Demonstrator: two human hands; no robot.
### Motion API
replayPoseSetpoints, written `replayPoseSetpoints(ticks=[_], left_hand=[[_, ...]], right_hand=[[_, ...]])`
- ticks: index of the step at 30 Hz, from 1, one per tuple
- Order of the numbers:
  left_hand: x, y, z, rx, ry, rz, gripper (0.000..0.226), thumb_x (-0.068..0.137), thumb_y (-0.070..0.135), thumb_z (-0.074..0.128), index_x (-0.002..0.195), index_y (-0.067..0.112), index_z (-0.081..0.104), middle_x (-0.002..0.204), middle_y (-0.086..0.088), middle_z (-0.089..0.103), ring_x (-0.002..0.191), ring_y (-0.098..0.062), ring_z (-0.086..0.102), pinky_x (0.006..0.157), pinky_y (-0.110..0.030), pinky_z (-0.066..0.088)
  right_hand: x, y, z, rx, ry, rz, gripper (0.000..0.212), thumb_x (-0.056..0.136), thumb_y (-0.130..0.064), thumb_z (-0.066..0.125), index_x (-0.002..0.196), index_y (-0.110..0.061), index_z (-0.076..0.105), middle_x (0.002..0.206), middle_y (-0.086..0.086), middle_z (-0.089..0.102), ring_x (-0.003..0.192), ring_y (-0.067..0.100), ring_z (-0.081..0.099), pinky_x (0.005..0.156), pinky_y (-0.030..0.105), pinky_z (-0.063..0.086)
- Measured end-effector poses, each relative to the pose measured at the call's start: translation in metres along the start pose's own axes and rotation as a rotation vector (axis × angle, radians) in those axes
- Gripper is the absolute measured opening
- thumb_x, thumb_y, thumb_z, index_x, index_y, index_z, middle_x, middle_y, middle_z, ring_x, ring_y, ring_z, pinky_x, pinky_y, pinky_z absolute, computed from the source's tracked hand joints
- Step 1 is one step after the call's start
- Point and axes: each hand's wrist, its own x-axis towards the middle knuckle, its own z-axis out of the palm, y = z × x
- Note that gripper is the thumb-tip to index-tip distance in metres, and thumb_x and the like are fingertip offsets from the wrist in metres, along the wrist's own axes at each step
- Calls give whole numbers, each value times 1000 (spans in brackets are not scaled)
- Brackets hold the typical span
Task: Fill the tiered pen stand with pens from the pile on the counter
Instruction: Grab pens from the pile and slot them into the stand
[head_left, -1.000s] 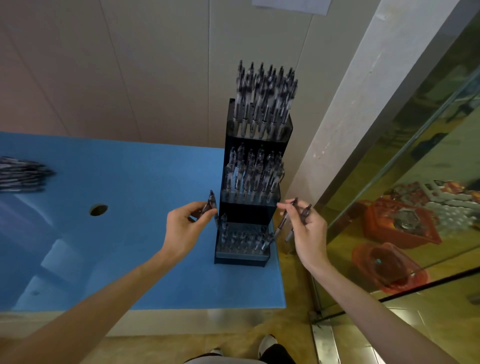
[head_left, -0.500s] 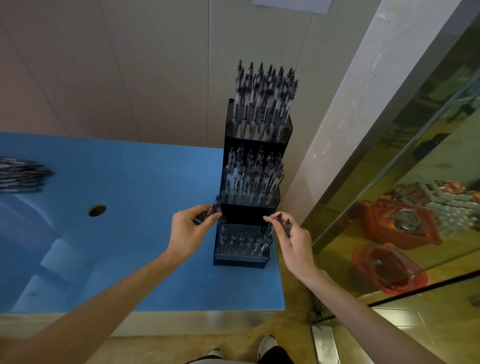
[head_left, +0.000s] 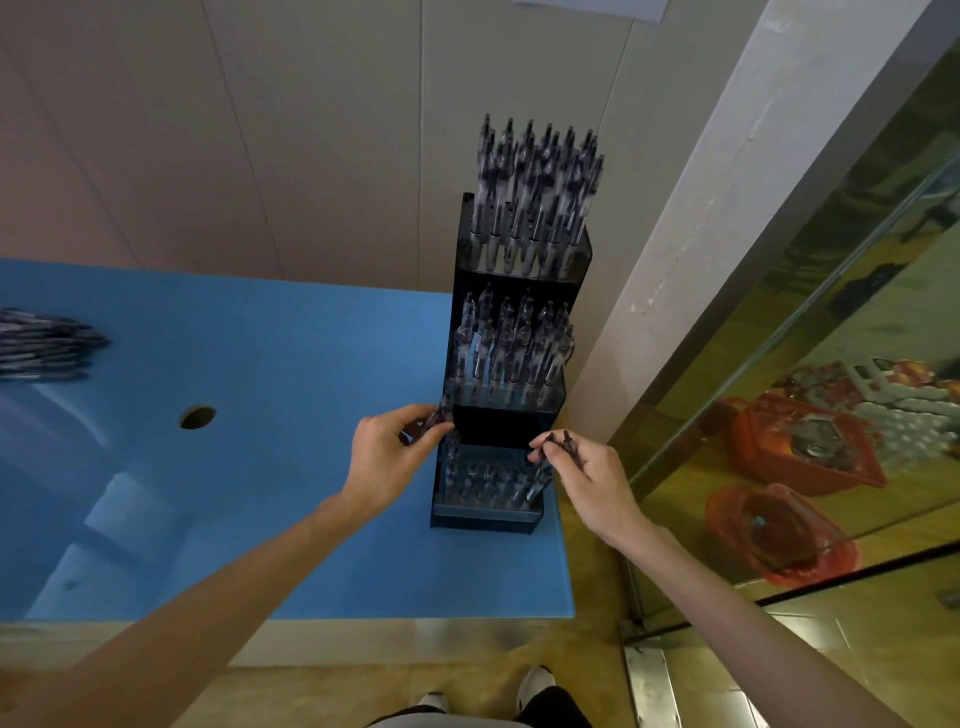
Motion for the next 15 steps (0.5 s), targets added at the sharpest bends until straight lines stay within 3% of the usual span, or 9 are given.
replayPoseSetpoints(ticks=[6, 9, 11, 15], left_hand=[[0, -8, 3, 51, -35, -44, 13, 90, 29, 77, 98, 19, 80, 63, 26, 62, 56, 4, 57, 55, -8, 38], [-1, -8, 5, 67, -27, -61, 11, 91, 32, 76, 97, 23, 79, 67, 23, 67, 61, 0, 61, 56, -18, 47], [-1, -5, 8, 122, -5, -64, 9, 91, 35, 75, 95, 27, 78, 70, 18, 69, 66, -3, 65, 58, -27, 53], [-9, -4, 14, 203, 36, -108, 9, 92, 34, 74, 93, 26, 77, 70, 17, 69, 66, -2, 65, 58, -29, 54]], right_hand=[[-3, -5, 0, -31, -67, 7, 23, 104, -27, 54, 104, -25, 77, 96, -13, 74, 95, 4, 67, 85, 32, 55], [-4, -6, -1, -17, -62, 22, 26, 105, -29, 52, 103, -25, 77, 87, -20, 69, 87, 3, 65, 76, 25, 50], [-3, -9, -1, -24, -64, 34, 27, 105, -33, 51, 104, -27, 77, 89, -16, 71, 88, 5, 66, 77, 32, 53], [1, -10, 0, -57, -68, 78, 30, 102, -42, 49, 98, -33, 77, 87, 4, 74, 85, 19, 68, 80, 50, 55]])
